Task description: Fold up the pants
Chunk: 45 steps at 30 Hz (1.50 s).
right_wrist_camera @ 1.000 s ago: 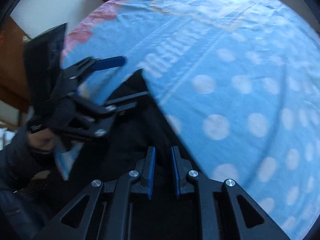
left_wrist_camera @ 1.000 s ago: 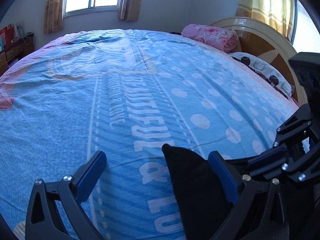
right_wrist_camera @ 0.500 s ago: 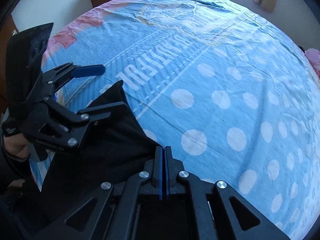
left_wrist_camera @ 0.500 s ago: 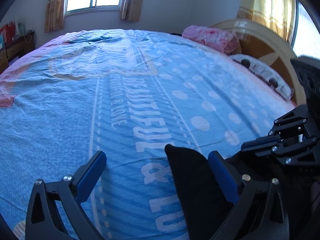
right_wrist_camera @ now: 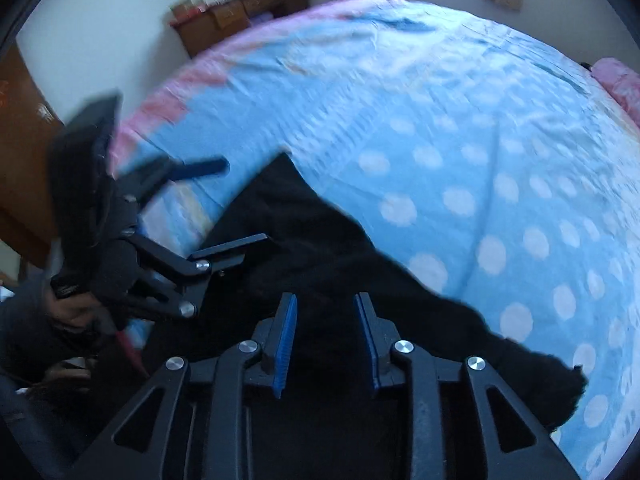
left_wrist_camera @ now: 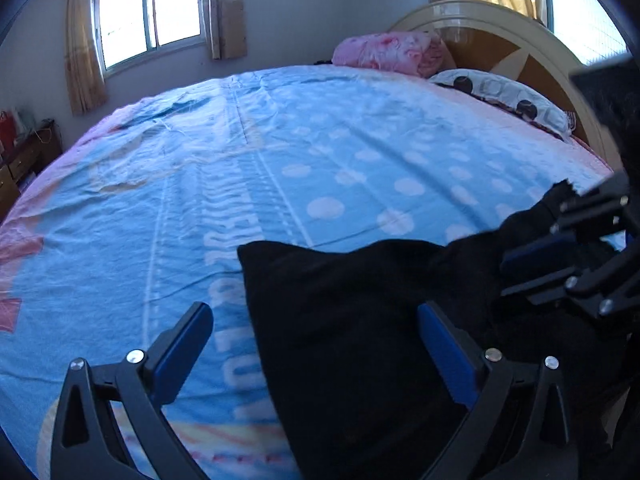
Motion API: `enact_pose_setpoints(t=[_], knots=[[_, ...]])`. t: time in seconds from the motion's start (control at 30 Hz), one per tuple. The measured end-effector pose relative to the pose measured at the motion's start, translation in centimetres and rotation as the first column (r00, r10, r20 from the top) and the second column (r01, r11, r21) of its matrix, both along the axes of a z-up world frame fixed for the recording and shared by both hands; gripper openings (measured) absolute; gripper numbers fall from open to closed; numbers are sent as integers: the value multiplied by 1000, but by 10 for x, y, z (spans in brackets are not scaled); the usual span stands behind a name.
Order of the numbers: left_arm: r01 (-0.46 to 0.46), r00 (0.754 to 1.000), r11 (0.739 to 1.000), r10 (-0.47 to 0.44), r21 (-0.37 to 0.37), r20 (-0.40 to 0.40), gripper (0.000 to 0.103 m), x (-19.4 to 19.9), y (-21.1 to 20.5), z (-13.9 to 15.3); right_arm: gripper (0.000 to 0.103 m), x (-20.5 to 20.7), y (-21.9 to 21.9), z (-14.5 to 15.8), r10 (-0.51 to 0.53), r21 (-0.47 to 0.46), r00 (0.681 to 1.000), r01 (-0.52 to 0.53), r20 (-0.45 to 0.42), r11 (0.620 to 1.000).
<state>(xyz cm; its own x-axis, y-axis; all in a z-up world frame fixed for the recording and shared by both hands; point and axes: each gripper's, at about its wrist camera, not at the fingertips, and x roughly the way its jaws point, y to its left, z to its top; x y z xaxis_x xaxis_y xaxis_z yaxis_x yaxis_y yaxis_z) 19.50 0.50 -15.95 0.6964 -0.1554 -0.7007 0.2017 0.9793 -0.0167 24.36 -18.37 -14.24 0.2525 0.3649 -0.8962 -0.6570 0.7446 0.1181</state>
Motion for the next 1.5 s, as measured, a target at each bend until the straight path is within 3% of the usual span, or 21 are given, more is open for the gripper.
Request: enact_pose_setpoints(t=[0.1, 0.23, 0.33, 0.4, 0.47, 0.57, 0.7, 0.87, 0.97, 1.17, 1.33, 1.5], knots=[[-41, 995, 992, 30, -119, -95, 103, 15, 19, -7, 30, 11, -17, -4, -48, 110, 996, 55, -71, 992], [-57, 994, 993, 46, -108, -97, 103, 3, 20, 1, 31, -4, -38, 2, -91, 119, 994, 97, -60, 988], [-70, 997, 987, 63, -144, -52, 103, -22, 24, 14, 31, -36, -63, 18, -131, 111, 991, 129, 10, 985], [-69, 997, 988, 67, -139, -23, 103, -38, 21, 20, 33, -62, -81, 25, -153, 113, 987, 145, 57, 983], [-51, 999, 992, 49, -115, -16, 103, -51, 11, 18, 48, -87, -94, 23, -157, 80, 982, 149, 109, 986], [-42, 998, 998, 39, -51, -47, 103, -49, -7, 4, 48, -102, -106, 4, -178, 46, 977, 173, 122, 984], [-64, 996, 997, 61, -46, -69, 103, -48, -9, -7, 49, -106, -113, -16, -207, 56, 963, 200, 174, 978], [-91, 994, 995, 89, -29, -59, 103, -59, -9, 0, 49, -123, -107, 5, -222, 44, 934, 218, 279, 975], [-91, 994, 995, 88, -44, -61, 103, -70, -12, 3, 49, -142, -103, 16, -200, 102, 921, 176, 334, 979], [-68, 994, 997, 64, -43, -84, 103, -86, -25, -8, 49, -137, -96, -19, -184, 77, 944, 169, 275, 983], [-78, 993, 994, 72, -73, -90, 103, -87, -24, -11, 50, -133, -96, -16, -180, 81, 949, 164, 261, 983], [-72, 993, 992, 62, -101, -100, 103, -86, -18, -12, 50, -135, -127, 18, -272, 253, 943, 220, 193, 942]])
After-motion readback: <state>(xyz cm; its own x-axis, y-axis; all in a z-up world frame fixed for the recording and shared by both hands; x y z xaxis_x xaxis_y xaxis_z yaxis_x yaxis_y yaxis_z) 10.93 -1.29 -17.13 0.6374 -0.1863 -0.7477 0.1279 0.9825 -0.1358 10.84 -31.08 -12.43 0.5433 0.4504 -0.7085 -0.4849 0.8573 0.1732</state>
